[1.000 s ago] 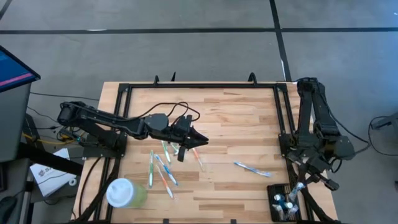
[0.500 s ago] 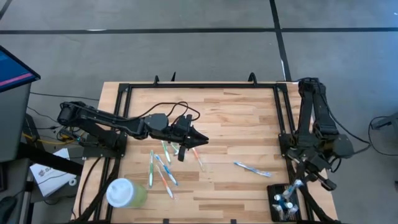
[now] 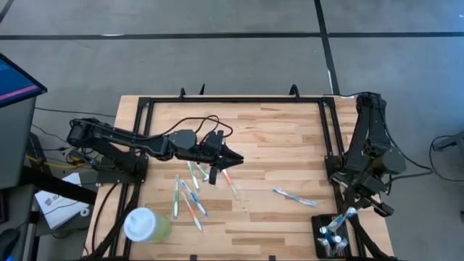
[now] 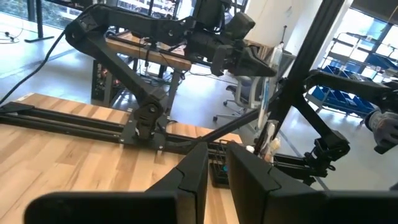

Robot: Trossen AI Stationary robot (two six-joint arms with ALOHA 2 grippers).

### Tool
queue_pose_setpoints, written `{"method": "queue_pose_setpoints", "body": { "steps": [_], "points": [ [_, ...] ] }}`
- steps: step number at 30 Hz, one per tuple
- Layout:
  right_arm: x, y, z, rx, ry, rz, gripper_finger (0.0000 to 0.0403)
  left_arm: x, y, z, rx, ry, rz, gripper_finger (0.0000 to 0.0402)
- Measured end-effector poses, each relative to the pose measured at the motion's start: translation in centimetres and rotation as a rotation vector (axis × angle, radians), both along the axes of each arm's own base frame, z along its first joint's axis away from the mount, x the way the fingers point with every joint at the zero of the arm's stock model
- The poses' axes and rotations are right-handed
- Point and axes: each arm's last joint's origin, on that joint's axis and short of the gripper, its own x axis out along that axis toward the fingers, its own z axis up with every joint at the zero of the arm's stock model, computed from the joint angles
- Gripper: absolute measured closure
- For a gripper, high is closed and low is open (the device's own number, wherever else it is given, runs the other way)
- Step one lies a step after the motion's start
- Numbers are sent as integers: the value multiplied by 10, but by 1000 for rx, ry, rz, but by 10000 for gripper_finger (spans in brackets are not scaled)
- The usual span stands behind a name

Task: Pick & Place toothbrushing station
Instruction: Put the top blue toothbrush into the black organizer

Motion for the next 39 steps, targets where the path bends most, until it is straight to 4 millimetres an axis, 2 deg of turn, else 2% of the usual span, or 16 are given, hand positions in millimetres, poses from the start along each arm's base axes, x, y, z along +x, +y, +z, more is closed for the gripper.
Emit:
{"method": "queue_pose_setpoints", "body": {
  "steps": [12,19,25,39],
  "points": [
    [13,-9,-7,-57,44,131,394,0,1,0,0,0,2,349],
    [8,-28,-7,-31,30,145,394,0,3,0,0,0,10,349],
    [-1,-42,-4,-19,-49,185,394,0,3,0,0,1,10,349],
    [-5,-41,-6,-40,-57,307,395,1,8,0,0,1,34,349]
  ]
}}
